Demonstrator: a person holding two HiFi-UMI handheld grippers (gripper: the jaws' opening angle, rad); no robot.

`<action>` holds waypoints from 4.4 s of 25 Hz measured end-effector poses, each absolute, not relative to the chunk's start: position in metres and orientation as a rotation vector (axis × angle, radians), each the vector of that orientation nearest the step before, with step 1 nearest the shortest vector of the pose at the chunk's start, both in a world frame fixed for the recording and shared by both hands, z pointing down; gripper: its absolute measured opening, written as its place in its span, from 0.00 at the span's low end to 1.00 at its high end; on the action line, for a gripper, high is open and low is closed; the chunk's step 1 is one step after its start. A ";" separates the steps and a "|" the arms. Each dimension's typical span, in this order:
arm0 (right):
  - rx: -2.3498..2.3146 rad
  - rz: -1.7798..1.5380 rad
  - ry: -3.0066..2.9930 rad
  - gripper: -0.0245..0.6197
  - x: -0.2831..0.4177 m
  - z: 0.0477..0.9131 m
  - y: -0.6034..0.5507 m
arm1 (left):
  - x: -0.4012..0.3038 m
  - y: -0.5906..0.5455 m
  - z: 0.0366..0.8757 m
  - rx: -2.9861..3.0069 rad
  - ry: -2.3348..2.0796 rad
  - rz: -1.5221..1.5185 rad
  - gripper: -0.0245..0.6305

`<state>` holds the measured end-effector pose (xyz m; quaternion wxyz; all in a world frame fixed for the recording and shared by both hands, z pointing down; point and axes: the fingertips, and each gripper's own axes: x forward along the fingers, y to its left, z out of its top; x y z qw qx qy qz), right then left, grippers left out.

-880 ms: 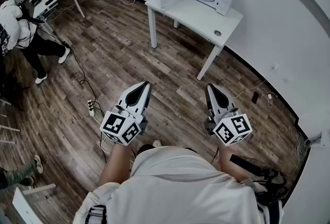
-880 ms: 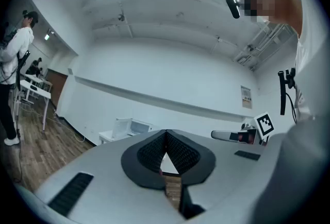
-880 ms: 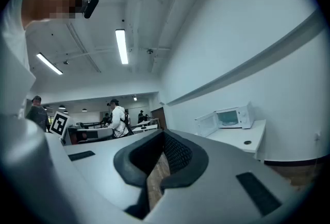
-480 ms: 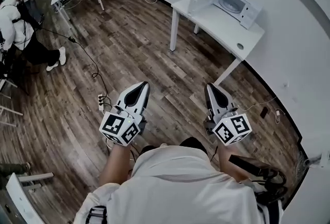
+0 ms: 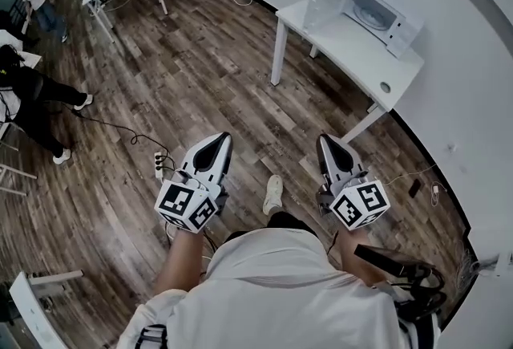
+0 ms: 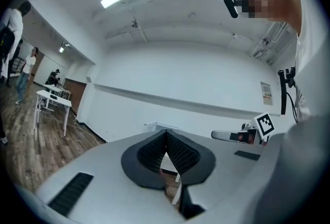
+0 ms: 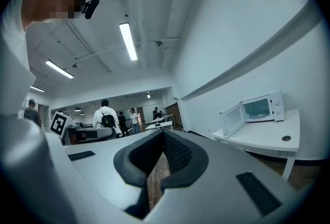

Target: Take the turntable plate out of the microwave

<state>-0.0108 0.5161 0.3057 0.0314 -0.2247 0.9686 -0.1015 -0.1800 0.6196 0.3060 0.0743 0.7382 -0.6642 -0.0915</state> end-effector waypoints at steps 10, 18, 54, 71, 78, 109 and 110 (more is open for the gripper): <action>-0.689 -0.367 2.988 0.04 -0.048 0.317 0.395 | -0.219 0.506 0.311 2.176 -2.011 -0.264 0.05; -0.743 -0.350 2.955 0.04 -0.058 0.305 0.269 | -0.233 0.372 0.298 2.227 -1.965 -0.252 0.05; -1.679 -0.375 2.506 0.04 0.006 0.319 -0.013 | -0.164 -0.054 0.315 2.727 -1.047 -0.166 0.05; -1.626 -0.473 2.510 0.04 0.030 0.345 -0.127 | -0.120 -0.159 0.335 2.682 -1.019 -0.126 0.05; -1.491 -0.544 2.543 0.04 0.086 0.356 -0.207 | -0.067 -0.222 0.341 2.589 -1.089 -0.140 0.05; -1.104 -1.682 1.701 0.17 0.067 0.613 -0.422 | -0.025 -0.435 0.604 1.563 -0.863 -0.463 0.17; -1.105 -1.695 1.681 0.17 0.066 0.616 -0.424 | -0.022 -0.437 0.607 1.546 -0.848 -0.464 0.20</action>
